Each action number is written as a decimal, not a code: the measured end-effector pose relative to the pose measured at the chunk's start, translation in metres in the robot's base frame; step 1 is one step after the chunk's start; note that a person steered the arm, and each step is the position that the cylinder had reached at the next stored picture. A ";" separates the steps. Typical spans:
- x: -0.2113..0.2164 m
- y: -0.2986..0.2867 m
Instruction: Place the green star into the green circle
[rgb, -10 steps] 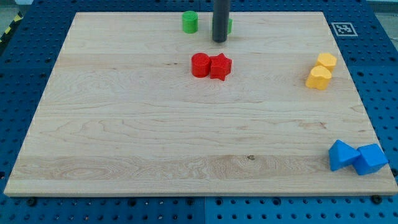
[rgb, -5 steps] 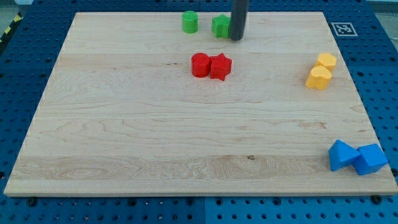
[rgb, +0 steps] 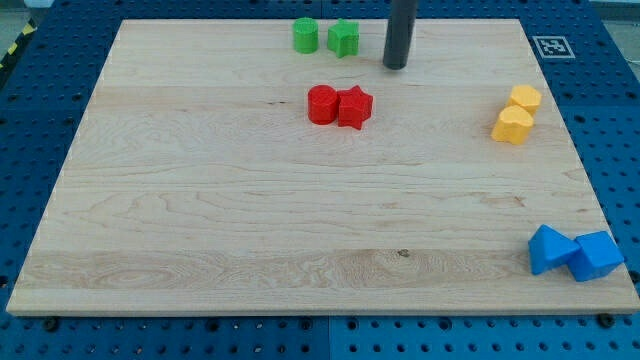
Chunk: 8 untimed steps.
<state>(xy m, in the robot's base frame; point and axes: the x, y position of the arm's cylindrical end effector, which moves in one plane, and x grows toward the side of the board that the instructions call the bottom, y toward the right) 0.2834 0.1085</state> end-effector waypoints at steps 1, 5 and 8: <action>-0.021 -0.001; -0.027 -0.086; -0.038 -0.002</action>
